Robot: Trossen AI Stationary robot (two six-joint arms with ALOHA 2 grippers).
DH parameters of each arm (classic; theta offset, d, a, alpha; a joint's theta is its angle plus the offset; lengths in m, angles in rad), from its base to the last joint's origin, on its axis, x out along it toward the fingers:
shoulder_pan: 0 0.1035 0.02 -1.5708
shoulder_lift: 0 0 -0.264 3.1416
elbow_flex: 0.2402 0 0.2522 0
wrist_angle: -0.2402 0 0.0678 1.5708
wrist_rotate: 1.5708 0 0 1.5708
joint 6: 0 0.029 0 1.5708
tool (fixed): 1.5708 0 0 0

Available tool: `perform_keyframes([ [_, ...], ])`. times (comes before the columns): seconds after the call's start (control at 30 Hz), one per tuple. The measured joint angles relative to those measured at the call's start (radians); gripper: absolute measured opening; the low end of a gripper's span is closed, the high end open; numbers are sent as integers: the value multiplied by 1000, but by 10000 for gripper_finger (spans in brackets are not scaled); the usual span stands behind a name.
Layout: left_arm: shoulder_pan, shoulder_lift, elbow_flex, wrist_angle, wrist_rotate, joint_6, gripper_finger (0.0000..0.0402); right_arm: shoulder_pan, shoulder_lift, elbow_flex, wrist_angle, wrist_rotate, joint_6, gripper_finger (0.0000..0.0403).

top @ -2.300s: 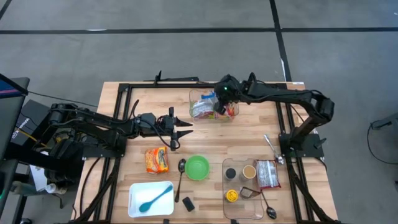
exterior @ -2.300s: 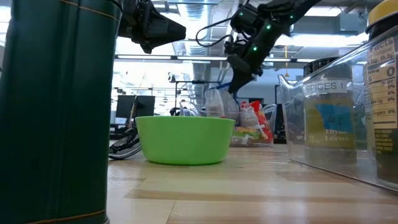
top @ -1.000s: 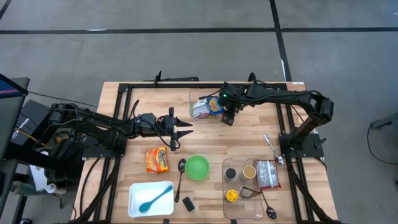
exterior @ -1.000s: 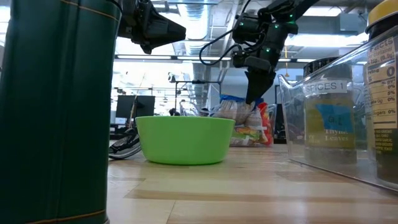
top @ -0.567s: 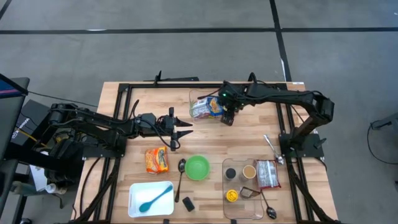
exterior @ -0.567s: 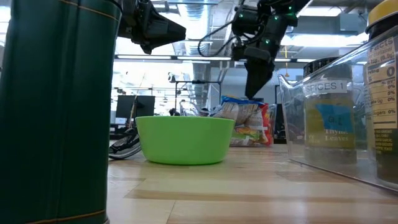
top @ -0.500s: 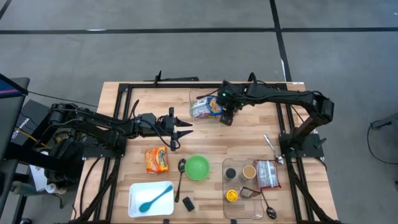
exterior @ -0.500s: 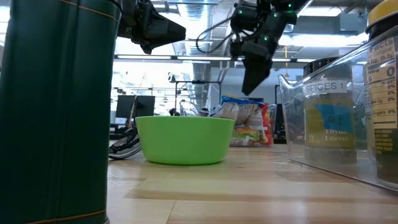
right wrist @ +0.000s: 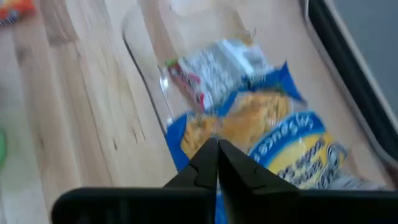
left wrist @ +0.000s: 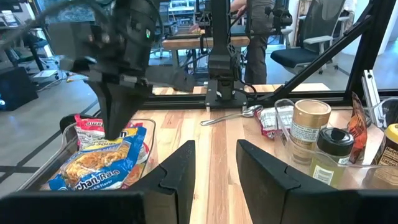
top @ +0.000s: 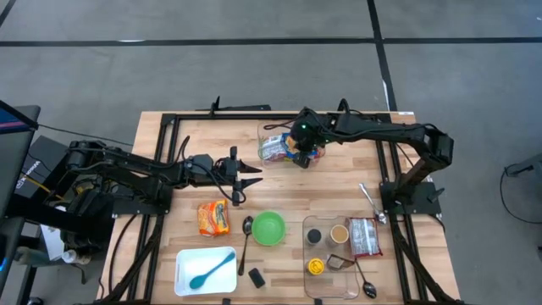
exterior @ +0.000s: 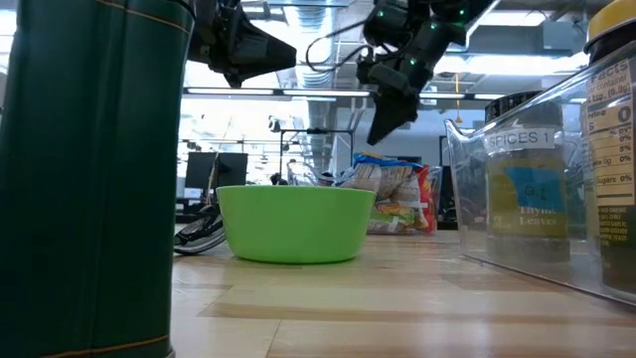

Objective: Pick & Place Food Item
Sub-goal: Put the blue noodle pack into the top transparent bin

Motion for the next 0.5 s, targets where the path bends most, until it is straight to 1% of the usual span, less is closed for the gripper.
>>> perform_keyframes([
  [0.1, 0, 0, 0, 0, 0, 0, 110, -7, 0, -13, 11, 0, 8, 13],
  [0.23, 0, 0, 0, 4, 0, 0, 110, -7, -1, -58, 50, -8, 8, 2],
  [0.33, 0, 0, 0, 4, 0, 0, 110, -7, 0, -87, 63, -24, 11, 3],
  [0.5, 0, 0, 0, 4, 0, 0, 110, -7, 0, -94, 76, -24, 16, 2],
])
